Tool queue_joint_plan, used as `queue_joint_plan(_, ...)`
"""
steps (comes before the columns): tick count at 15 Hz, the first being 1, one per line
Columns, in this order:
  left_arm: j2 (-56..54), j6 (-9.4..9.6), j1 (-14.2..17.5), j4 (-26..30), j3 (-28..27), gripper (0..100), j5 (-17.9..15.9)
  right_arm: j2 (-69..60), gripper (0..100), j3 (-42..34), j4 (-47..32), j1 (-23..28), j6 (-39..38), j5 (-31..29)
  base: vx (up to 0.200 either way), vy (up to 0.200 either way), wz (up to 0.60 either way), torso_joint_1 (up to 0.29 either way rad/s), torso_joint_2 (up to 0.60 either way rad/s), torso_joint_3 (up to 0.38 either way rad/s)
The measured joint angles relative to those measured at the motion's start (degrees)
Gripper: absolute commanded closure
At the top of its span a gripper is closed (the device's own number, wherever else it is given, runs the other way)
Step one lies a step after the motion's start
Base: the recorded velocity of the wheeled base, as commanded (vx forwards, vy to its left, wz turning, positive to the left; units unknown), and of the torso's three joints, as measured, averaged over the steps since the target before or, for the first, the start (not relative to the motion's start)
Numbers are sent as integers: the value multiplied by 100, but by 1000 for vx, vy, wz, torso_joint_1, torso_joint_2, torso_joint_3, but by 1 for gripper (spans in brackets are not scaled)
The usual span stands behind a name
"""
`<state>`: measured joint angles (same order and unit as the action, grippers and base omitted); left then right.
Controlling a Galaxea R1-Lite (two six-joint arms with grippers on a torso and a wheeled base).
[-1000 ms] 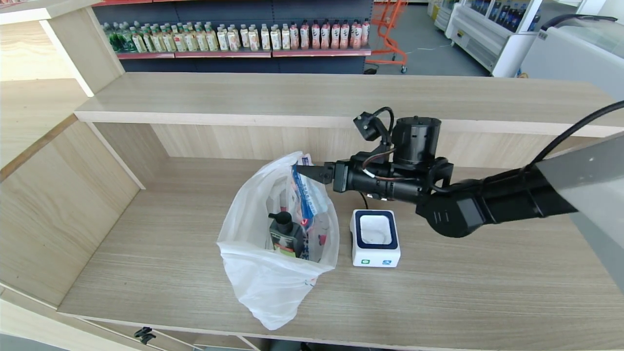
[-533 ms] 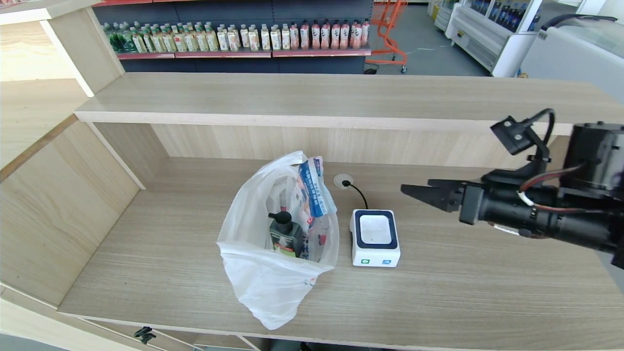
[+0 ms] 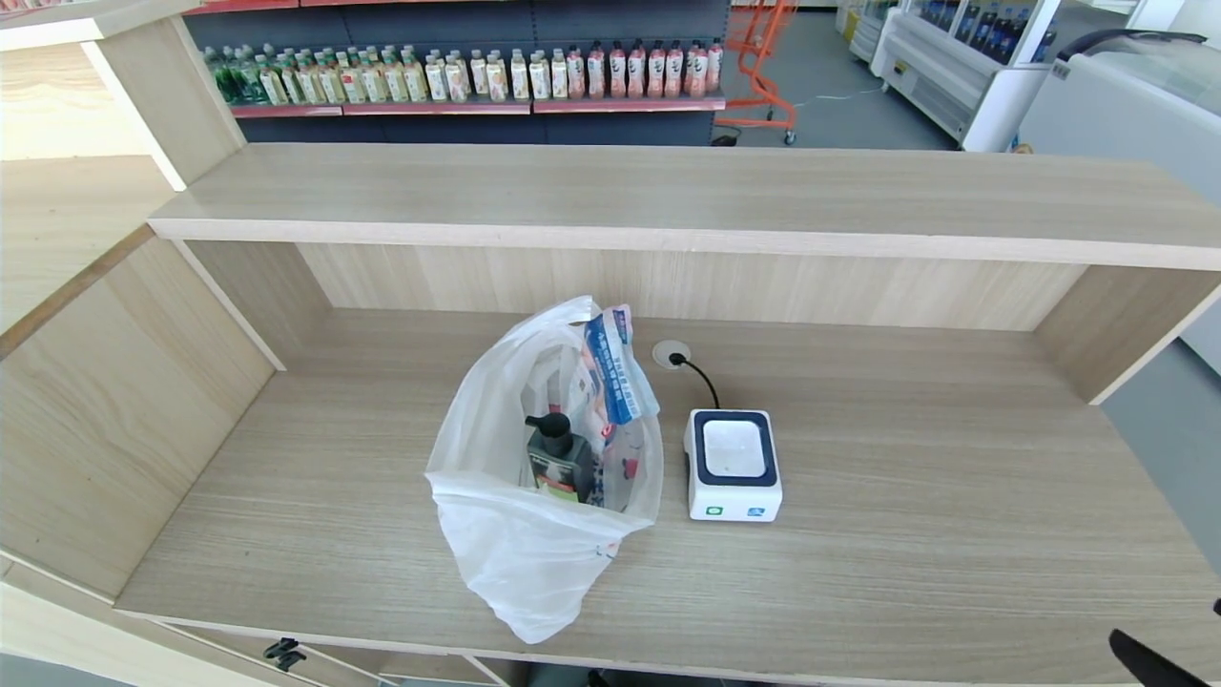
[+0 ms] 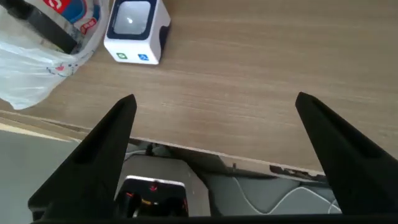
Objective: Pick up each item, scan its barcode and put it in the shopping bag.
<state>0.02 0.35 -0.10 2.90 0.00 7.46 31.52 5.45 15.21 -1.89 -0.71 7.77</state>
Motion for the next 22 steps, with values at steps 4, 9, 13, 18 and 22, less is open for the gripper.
queue_joint_plan(4,0,-2,0,0,0,0,-2,-2050,0,-455,-1345,406,308,-911,0,0,0,0,0,0)
queue_joint_plan(9,0,-2,2,-1,0,0,-2,-2990,0,-540,-1468,240,300,-920,0,0,0,0,0,0)
queue_joint_plan(13,0,-2,0,0,0,0,-2,-3150,100,-545,-1470,219,276,-926,0,0,0,0,0,0)
queue_joint_plan(18,0,-6,0,-1,0,0,-2,-3174,100,-545,-1470,222,108,-951,0,0,0,0,0,0)
queue_joint_plan(22,33,33,0,0,0,0,-7,-3174,100,-545,-1473,224,108,-953,150,0,0,3,-3,7)
